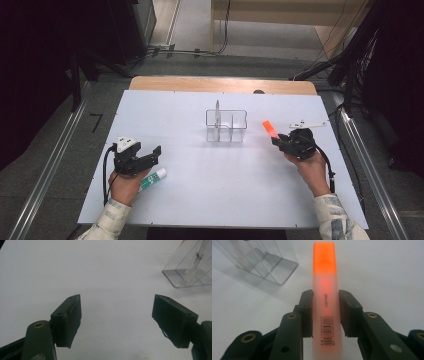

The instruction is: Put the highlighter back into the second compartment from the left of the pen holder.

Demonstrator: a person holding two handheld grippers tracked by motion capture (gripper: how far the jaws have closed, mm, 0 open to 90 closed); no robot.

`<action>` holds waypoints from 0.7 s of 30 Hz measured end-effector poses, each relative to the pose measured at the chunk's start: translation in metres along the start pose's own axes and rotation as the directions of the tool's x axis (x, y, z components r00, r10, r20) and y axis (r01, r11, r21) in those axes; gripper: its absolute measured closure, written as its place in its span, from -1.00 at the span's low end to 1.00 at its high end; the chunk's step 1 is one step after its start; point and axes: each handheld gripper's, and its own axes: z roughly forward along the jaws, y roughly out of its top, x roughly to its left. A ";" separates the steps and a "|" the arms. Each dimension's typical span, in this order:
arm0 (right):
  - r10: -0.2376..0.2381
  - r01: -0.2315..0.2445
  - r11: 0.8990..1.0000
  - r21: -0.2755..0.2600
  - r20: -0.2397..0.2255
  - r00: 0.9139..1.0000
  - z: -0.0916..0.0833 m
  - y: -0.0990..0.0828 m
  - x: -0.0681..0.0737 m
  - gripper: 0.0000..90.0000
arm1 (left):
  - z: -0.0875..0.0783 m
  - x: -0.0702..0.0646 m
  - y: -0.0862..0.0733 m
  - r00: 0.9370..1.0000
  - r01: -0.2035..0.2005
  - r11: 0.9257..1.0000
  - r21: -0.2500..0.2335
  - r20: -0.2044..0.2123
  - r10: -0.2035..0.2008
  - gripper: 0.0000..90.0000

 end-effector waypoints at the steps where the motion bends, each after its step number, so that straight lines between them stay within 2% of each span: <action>1: 0.002 -0.002 1.000 -0.003 -0.002 1.000 0.000 0.000 0.001 0.43 | 0.000 0.000 0.000 1.000 0.000 1.000 -0.001 0.000 0.000 -0.48; 21: -0.037 0.034 0.998 -0.058 -0.057 0.998 -0.019 0.005 0.021 0.43 | 0.001 -0.006 0.000 1.000 -0.011 1.000 0.001 0.014 0.011 -0.48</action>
